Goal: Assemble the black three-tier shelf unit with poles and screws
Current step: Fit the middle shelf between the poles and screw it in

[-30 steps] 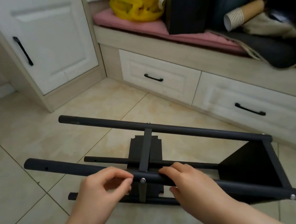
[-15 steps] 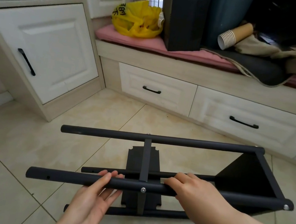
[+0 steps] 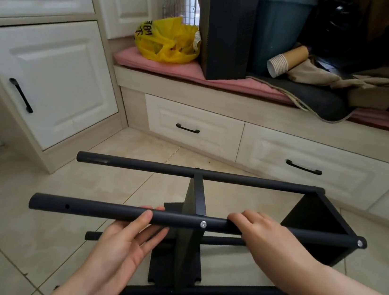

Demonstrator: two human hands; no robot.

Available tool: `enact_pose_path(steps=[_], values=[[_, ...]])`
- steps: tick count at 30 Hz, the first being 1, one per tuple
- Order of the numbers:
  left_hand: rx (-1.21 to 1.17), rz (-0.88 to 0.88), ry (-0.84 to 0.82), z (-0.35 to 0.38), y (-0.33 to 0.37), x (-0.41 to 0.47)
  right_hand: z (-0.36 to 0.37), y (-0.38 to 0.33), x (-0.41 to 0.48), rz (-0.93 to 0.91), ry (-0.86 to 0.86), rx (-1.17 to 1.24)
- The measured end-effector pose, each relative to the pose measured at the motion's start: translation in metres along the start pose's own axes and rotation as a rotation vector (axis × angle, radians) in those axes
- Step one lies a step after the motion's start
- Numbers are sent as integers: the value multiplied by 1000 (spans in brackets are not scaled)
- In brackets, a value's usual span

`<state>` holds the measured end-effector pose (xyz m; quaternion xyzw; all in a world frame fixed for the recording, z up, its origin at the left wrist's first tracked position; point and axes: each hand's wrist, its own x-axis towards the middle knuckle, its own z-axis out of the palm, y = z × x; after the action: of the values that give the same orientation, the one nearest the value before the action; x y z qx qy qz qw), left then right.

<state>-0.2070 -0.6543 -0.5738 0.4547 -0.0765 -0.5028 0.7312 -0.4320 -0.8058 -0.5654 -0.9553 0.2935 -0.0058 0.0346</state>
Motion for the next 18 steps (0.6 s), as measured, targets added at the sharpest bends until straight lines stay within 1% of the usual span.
enact_pose_path(steps=[6,10,14,18], values=[[146,102,-128,52,27,-4,-18,13,-20,91,110,24],[264,163,-228,98,42,-13,-36,27,-35,164,187,127],[408,191,-336,144,46,-23,-51,48,-53,270,161,311],[600,251,-407,190,34,-35,-57,63,-70,344,146,448]])
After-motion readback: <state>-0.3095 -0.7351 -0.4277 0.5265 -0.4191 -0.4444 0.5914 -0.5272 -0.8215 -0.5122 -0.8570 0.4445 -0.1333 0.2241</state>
